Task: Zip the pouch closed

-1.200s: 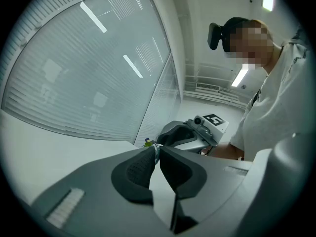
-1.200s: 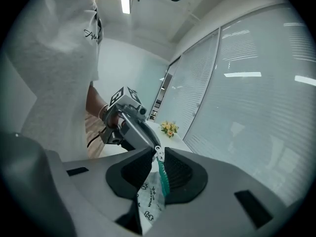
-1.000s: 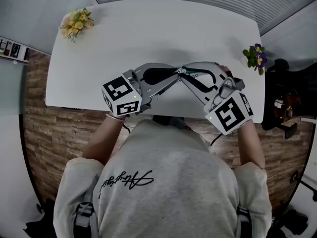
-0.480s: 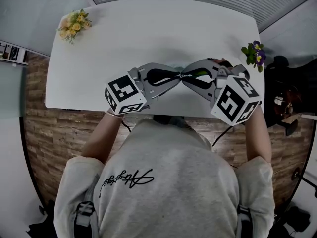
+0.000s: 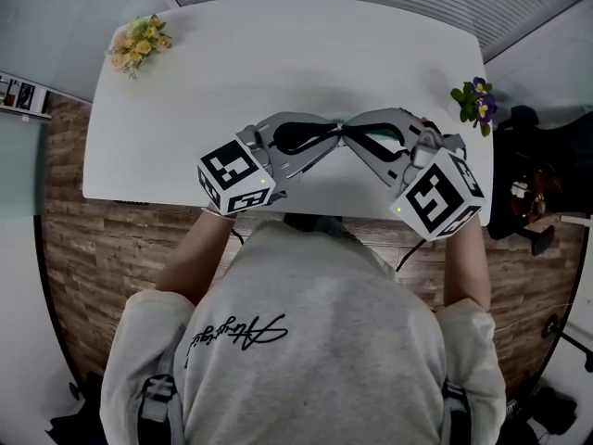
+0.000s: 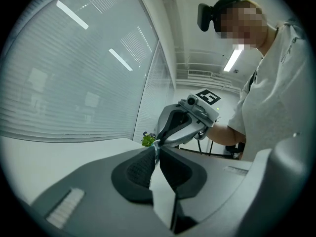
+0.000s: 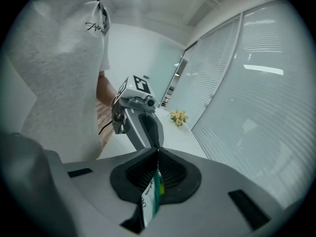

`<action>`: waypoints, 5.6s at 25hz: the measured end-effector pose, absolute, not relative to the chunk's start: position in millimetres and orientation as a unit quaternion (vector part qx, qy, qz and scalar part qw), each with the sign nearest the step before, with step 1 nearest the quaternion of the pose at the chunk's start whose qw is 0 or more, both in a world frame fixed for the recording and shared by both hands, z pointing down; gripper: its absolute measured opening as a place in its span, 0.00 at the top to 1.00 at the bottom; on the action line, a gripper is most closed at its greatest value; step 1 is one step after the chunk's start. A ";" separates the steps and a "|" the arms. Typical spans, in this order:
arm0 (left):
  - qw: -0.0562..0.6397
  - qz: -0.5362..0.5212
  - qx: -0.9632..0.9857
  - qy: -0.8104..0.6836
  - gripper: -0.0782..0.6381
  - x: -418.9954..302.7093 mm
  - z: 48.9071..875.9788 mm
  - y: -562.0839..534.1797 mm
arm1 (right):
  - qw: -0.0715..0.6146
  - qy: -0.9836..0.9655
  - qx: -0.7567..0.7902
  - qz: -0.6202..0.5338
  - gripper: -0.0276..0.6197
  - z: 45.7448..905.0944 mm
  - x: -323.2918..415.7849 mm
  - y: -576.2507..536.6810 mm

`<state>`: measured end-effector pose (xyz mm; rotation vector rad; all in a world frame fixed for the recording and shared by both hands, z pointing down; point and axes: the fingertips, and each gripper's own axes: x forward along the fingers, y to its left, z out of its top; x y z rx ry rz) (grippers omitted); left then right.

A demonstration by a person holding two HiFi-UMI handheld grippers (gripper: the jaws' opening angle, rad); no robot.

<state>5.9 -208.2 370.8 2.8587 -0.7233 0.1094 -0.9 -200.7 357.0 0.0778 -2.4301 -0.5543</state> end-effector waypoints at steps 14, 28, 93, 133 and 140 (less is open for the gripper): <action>0.110 0.001 0.953 -0.284 0.86 5.6 376.6 -213.9 | 0.156 -0.952 0.264 -0.013 0.95 360.9 14.6 -230.4; 0.114 -0.018 0.951 -0.287 0.86 -1.1 367.3 -206.7 | 0.142 -0.941 0.306 -0.015 0.95 354.5 24.8 -241.2; 0.131 -0.041 0.960 -0.243 0.87 10.9 345.4 -201.1 | 0.165 -0.870 0.464 -0.038 0.95 351.4 137.0 -299.3; 0.151 0.136 0.871 -0.448 0.83 -45.1 480.5 -313.4 | 0.213 -0.867 0.438 0.103 0.94 495.4 105.2 -355.5; 0.151 0.162 0.864 -0.452 0.83 -47.4 493.1 -323.6 | 0.231 -0.858 0.444 0.117 0.94 513.4 101.2 -363.7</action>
